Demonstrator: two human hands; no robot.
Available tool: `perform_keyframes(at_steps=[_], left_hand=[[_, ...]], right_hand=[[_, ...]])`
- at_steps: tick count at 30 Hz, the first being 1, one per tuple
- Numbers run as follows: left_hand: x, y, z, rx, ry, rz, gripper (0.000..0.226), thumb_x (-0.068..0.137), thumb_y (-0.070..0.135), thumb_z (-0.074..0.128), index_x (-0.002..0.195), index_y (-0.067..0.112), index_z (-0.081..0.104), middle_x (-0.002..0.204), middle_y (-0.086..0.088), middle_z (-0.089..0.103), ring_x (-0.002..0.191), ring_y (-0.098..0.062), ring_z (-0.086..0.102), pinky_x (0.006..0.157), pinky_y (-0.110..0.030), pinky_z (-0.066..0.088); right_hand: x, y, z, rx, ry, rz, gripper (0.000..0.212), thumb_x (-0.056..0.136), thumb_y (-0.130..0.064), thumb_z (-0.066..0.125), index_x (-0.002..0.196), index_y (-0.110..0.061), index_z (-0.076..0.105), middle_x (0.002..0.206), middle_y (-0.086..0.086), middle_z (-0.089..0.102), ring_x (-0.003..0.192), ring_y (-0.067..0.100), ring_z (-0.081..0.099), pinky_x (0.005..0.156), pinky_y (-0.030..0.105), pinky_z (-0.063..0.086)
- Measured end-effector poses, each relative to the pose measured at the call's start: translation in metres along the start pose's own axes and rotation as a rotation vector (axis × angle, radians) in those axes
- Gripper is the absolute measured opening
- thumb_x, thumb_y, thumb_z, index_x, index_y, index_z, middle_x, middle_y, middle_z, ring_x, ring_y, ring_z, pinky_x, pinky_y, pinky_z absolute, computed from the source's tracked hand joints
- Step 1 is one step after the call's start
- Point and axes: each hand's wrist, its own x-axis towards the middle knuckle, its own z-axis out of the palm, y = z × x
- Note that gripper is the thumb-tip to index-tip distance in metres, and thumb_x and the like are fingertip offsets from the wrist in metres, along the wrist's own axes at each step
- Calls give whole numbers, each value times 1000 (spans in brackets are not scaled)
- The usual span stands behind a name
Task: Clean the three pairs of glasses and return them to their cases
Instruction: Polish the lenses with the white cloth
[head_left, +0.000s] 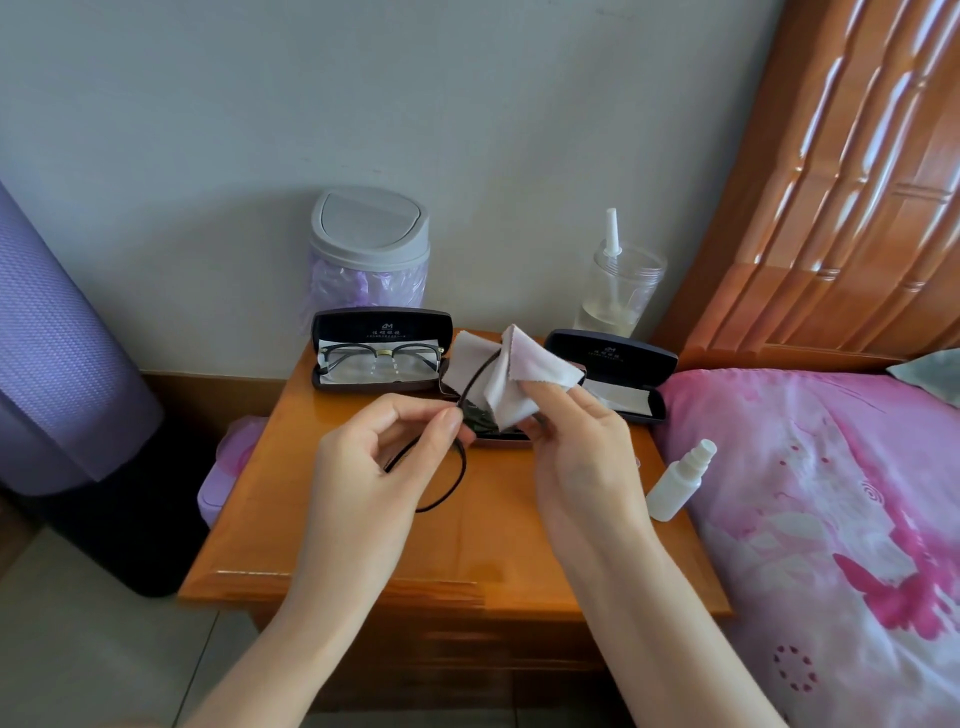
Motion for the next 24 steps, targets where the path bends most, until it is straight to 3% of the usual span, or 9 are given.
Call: perform_keyframes(at_steps=[6, 10, 15, 24], left_hand=[[0, -3, 0, 12, 11, -24, 8, 84, 21, 63, 87, 21, 70, 82, 15, 72, 84, 0, 67, 73, -6, 48], [-1, 0, -1, -12, 17, -18, 12, 84, 17, 63, 87, 27, 68, 86, 20, 71, 85, 5, 65, 68, -3, 46], [-1, 2, 0, -7, -11, -13, 14, 84, 16, 63, 88, 29, 68, 86, 21, 71, 86, 5, 66, 69, -3, 46], [1, -1, 0, -8, -11, -9, 14, 83, 26, 61, 90, 19, 70, 84, 13, 73, 86, -1, 68, 74, -7, 48]], right_hand=[[-6, 8, 2, -47, -48, -3, 16, 87, -13, 62, 78, -18, 74, 76, -6, 74, 82, 7, 65, 86, 25, 46], [-12, 15, 1, -203, -157, 8, 13, 82, -9, 63, 86, -11, 75, 86, 3, 75, 84, 7, 64, 80, 20, 46], [-8, 14, -5, -258, -171, -26, 14, 82, -9, 64, 79, -16, 75, 82, -1, 74, 80, 2, 63, 72, 11, 50], [0, 3, 3, -121, -83, 2, 18, 85, -10, 61, 73, -17, 73, 68, -7, 69, 79, 9, 62, 80, 25, 47]])
